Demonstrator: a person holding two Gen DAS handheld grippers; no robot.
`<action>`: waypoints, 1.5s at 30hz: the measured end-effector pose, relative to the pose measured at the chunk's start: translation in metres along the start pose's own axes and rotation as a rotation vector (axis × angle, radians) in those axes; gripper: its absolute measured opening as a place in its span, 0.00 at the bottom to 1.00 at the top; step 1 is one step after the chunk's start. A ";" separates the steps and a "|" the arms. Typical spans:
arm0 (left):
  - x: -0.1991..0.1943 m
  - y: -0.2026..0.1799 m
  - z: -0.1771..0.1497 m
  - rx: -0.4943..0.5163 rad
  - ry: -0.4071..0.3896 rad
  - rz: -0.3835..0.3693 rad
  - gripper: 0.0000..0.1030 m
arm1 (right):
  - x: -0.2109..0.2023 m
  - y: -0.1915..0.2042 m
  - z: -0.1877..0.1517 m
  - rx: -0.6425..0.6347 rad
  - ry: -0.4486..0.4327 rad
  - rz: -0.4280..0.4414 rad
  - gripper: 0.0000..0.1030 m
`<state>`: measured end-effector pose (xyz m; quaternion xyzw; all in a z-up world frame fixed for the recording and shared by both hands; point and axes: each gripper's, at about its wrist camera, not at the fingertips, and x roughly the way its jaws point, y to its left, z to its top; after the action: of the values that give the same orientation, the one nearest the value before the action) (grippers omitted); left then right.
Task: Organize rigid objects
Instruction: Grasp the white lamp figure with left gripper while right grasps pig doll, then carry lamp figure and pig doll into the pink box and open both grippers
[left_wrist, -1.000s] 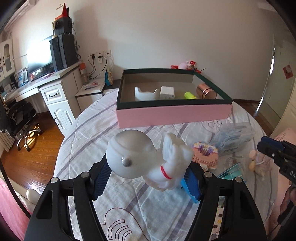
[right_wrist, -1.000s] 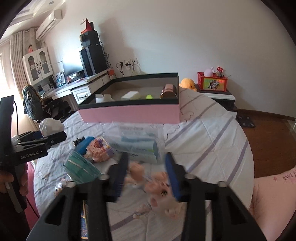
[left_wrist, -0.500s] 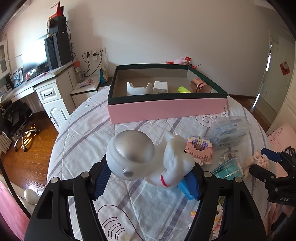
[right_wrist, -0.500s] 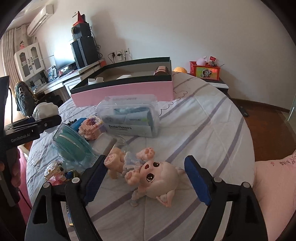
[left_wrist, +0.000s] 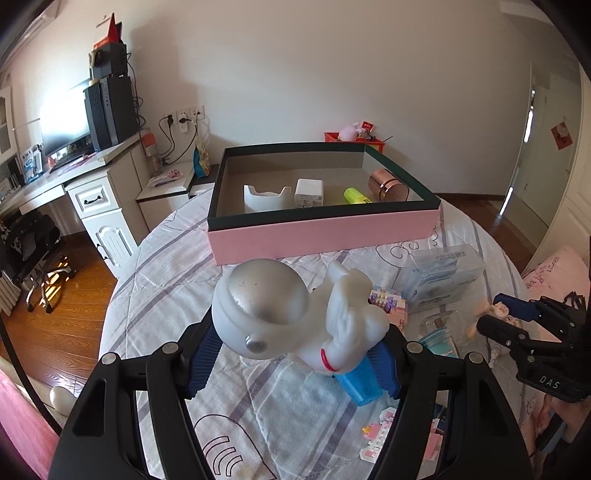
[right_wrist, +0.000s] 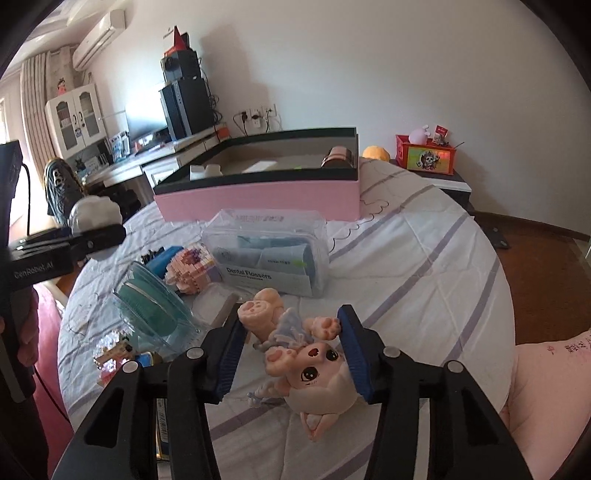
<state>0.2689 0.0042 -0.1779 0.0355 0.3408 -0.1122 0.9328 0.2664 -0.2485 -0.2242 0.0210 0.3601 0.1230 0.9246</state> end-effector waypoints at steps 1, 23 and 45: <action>0.000 -0.001 0.000 0.002 0.001 -0.001 0.69 | -0.001 0.000 0.000 -0.002 -0.015 0.000 0.50; 0.083 0.002 0.147 0.059 0.002 -0.044 0.69 | 0.050 0.008 0.179 -0.147 -0.108 0.040 0.50; 0.178 0.038 0.168 0.003 0.128 0.096 0.96 | 0.165 -0.005 0.223 -0.089 0.062 -0.009 0.70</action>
<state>0.5155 -0.0156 -0.1645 0.0603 0.3976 -0.0655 0.9132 0.5345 -0.2026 -0.1687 -0.0253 0.3827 0.1353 0.9136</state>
